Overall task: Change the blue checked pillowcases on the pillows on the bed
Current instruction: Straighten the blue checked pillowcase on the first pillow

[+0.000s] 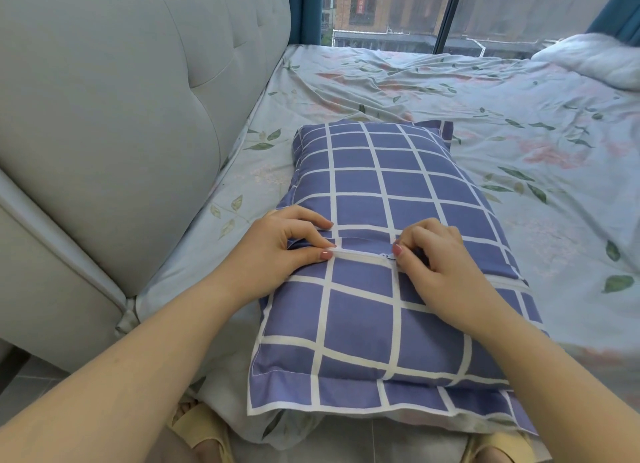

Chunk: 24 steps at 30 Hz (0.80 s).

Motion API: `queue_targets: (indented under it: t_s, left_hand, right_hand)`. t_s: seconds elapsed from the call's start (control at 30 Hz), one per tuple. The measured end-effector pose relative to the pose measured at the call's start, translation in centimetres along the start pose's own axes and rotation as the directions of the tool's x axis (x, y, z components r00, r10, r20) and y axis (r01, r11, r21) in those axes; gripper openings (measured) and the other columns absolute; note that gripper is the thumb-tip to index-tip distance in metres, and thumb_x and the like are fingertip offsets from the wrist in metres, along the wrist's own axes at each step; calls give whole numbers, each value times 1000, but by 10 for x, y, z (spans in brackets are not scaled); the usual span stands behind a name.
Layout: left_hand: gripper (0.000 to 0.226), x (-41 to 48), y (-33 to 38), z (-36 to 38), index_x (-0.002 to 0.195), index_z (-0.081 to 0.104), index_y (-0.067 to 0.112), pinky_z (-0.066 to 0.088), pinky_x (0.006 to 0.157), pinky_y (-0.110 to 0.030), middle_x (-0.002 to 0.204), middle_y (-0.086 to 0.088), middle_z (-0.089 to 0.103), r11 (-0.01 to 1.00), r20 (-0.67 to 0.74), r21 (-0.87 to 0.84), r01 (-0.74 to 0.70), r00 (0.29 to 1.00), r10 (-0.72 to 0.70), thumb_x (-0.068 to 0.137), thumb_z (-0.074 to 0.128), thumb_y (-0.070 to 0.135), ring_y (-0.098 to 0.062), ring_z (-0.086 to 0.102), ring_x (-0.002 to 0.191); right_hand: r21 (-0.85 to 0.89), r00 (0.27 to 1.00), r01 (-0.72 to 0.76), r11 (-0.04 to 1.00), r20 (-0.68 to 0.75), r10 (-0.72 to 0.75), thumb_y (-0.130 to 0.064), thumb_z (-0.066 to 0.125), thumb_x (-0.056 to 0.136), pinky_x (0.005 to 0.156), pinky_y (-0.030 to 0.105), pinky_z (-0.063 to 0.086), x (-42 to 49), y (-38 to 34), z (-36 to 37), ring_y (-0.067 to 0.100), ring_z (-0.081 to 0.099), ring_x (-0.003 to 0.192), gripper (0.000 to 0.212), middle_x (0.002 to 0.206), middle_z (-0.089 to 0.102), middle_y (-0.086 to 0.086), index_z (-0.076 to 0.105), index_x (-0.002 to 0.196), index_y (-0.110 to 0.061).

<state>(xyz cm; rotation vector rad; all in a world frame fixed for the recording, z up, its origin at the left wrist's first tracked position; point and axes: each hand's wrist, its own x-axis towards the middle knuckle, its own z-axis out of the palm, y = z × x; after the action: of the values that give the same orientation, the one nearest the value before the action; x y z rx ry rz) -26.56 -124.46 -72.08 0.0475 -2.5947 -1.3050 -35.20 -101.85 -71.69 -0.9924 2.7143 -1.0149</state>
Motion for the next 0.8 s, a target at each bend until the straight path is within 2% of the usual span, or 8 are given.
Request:
queue_targets:
  t_s: [0.07, 0.13, 0.4, 0.63, 0.7, 0.8]
  left_hand:
    - [6, 0, -1, 0, 85, 78, 26, 38, 93, -5, 113, 20, 65, 1000, -5, 13, 0, 1000, 0, 84, 75, 21, 2, 55, 111]
    - [7, 0, -1, 1, 84, 78, 26, 39, 94, -7, 113, 20, 65, 1000, -9, 17, 4, 1000, -4, 84, 75, 20, 1, 56, 111]
    - [7, -1, 2, 3, 81, 77, 31, 41, 97, -15, 112, 23, 65, 999, -14, 24, 36, 999, -35, 84, 75, 25, 0, 56, 113]
    - [8, -2, 6, 3, 88, 76, 34, 41, 101, -21, 114, 22, 63, 998, 1, 34, 50, 999, -50, 82, 77, 29, 0, 54, 115]
    - [13, -3, 7, 4, 92, 74, 37, 41, 103, -25, 115, 22, 61, 997, 3, 63, 35, 999, -36, 79, 78, 36, -2, 52, 116]
    - [32, -2, 7, 10, 94, 71, 41, 42, 104, -35, 115, 25, 57, 990, -16, 137, 13, 1000, -11, 70, 73, 61, -3, 49, 117]
  right_hand:
    - [7, 1000, -17, 1000, -4, 17, -28, 49, 98, 94, 35, 38, -3, 5, -6, 13, 44, 100, 19, 103, 54, -9, 55, 81, -24]
    - [18, 1000, -21, 1000, 3, 21, -26, 50, 98, 96, 38, 38, -6, 7, -9, 11, 45, 101, 21, 105, 55, -9, 54, 78, -27]
    - [2, 1000, -29, 1000, -5, 29, -26, 50, 99, 98, 39, 39, -9, 5, -7, 8, 45, 102, 19, 109, 53, -10, 53, 81, -30]
    - [-11, 999, -34, 999, -25, 34, -27, 49, 99, 98, 40, 38, -7, 7, -3, 11, 45, 100, 17, 108, 54, -9, 57, 85, -23]
    - [-17, 999, -34, 999, -26, 34, -27, 49, 99, 98, 41, 38, -6, 8, -2, 11, 45, 100, 17, 107, 54, -9, 58, 85, -23]
    - [-20, 999, -33, 999, -25, 33, -26, 49, 100, 97, 40, 37, -6, 9, -2, 11, 45, 100, 18, 107, 54, -8, 58, 85, -22]
